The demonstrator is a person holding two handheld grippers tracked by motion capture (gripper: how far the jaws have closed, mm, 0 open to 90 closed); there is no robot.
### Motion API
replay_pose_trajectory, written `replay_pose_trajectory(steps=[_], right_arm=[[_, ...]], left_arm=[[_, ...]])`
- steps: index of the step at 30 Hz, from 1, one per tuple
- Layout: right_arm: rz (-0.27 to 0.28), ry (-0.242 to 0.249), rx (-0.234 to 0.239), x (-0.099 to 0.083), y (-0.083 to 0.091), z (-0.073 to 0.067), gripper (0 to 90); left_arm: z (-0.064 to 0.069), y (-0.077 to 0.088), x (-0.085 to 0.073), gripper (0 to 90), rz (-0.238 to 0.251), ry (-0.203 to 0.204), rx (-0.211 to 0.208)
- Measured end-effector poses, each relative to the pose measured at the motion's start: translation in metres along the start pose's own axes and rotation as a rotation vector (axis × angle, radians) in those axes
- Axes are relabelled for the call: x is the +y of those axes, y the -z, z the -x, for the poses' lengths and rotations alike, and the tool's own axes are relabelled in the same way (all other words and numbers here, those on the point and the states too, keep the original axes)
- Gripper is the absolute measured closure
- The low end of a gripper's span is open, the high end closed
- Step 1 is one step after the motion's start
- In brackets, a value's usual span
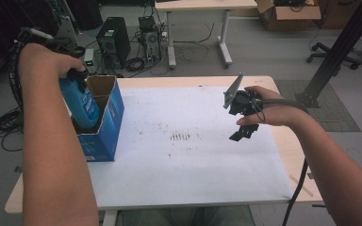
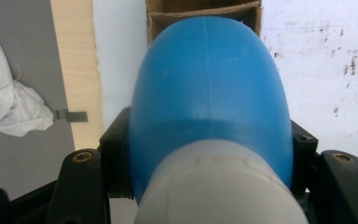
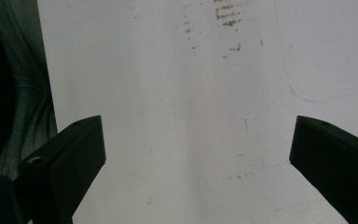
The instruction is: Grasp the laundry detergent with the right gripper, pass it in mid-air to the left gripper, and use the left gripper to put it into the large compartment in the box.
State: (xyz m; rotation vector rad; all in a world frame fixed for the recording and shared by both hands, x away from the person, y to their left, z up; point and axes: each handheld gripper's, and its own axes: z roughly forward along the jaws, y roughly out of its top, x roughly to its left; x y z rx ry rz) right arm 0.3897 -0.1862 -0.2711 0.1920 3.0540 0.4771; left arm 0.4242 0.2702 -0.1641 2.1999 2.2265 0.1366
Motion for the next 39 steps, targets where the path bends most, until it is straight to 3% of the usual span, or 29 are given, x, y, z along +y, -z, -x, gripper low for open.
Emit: replay_pose_trajectory(steps=[20, 23, 39], right_arm=[[-0.019, 0.013, 0.010, 0.005, -0.004, -0.002, 3.6], [-0.021, 0.016, 0.010, 0.005, -0.005, -0.003, 3.6], [-0.018, 0.011, 0.014, 0.004, -0.009, -0.002, 3.5]], left_arm=[[-0.004, -0.059, -0.002, 38.2, -0.052, -0.008, -0.010], [-0.005, -0.067, -0.003, 38.2, -0.060, -0.007, -0.026], [-0.001, -0.099, -0.004, 38.2, -0.098, -0.006, -0.030]])
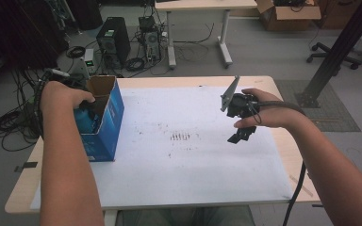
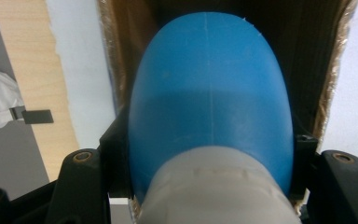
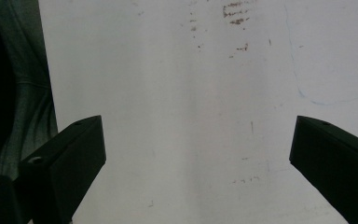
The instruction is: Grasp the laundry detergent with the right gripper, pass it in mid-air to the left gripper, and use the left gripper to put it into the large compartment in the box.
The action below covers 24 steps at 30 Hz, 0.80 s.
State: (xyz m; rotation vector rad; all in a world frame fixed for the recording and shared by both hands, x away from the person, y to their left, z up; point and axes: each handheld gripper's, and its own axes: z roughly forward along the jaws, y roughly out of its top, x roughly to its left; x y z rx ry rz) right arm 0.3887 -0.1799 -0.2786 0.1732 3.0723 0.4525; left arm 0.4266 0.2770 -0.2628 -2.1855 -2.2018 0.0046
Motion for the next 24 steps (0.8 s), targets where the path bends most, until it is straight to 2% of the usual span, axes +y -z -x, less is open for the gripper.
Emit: replay_pose_trajectory(steps=[11, 24], right_arm=[[0.006, 0.006, 0.002, 0.000, -0.001, 0.000, 3.6], [0.011, -0.001, 0.003, -0.003, -0.003, 0.000, 3.6]], left_arm=[[0.004, -0.015, 0.001, 38.2, -0.022, -0.020, 0.000], [0.007, -0.024, 0.004, 38.2, -0.026, -0.037, 0.004]])
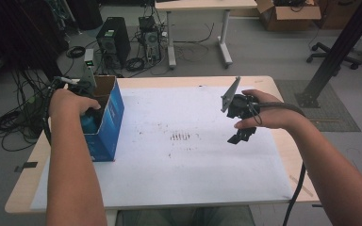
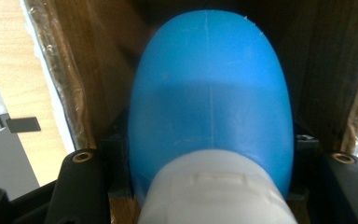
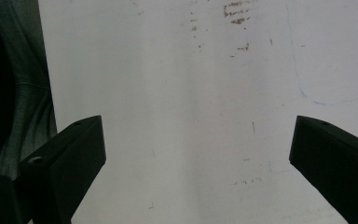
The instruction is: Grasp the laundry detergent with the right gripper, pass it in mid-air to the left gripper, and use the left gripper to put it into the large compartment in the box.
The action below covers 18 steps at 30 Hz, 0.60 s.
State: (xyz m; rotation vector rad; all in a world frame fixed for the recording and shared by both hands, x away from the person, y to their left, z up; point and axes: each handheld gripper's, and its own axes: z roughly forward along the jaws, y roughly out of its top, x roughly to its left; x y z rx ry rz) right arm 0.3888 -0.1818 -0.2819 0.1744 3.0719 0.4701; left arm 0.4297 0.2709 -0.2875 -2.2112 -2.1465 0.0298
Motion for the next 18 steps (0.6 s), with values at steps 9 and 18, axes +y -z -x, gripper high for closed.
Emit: replay_pose_trajectory(steps=[9, 18], right_arm=[[0.001, -0.004, 0.004, -0.0014, -0.0012, 0.0014, 3.6], [0.003, 0.002, 0.007, 0.0004, -0.0026, 0.0006, 3.6]], left_arm=[[0.0003, -0.0042, 0.0015, 38.2, -0.004, -0.004, 0.011], [-0.0009, -0.0056, -0.0003, 38.1, 0.002, -0.001, 0.007]])
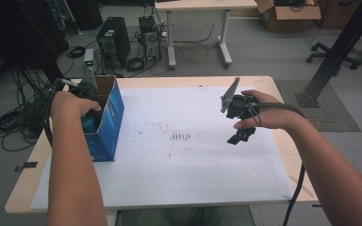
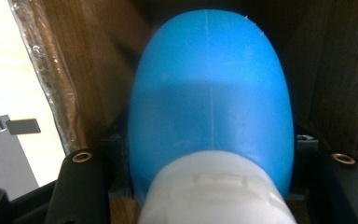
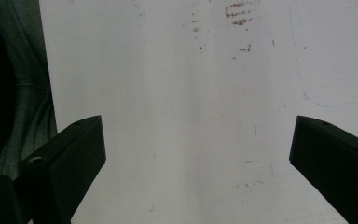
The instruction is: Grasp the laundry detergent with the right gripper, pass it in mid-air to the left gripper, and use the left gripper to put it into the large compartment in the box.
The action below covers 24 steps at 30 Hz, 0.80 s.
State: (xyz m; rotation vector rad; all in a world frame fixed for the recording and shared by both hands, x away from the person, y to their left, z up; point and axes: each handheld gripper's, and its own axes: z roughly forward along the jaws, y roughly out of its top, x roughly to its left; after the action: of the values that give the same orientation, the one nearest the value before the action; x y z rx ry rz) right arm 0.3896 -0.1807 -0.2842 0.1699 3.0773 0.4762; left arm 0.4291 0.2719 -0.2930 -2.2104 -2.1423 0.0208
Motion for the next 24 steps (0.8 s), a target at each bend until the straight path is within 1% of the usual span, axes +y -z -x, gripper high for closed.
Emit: replay_pose_trajectory(steps=[7, 13, 19, 21, 24], right_arm=[[-0.001, -0.003, -0.003, -0.0009, 0.0004, -0.0007, 3.6], [0.004, -0.004, -0.002, -0.0009, 0.0002, -0.0016, 3.6], [0.003, -0.005, -0.003, -0.0029, -0.0006, -0.0017, 3.6], [0.008, -0.001, -0.009, -0.0033, -0.0001, -0.0020, 3.6], [0.010, -0.002, -0.008, -0.0036, -0.0001, -0.0027, 3.7]], left_arm=[[0.0007, -0.0006, -0.0004, 38.0, 0.001, -0.004, 0.003], [0.0018, -0.0008, -0.0007, 37.9, 0.001, 0.003, 0.007], [0.0026, -0.0012, -0.0006, 37.5, -0.005, -0.003, 0.010], [0.0023, -0.0021, -0.0007, 36.4, -0.013, -0.003, 0.003], [0.0022, -0.0018, -0.0010, 34.5, -0.011, 0.001, 0.011]])
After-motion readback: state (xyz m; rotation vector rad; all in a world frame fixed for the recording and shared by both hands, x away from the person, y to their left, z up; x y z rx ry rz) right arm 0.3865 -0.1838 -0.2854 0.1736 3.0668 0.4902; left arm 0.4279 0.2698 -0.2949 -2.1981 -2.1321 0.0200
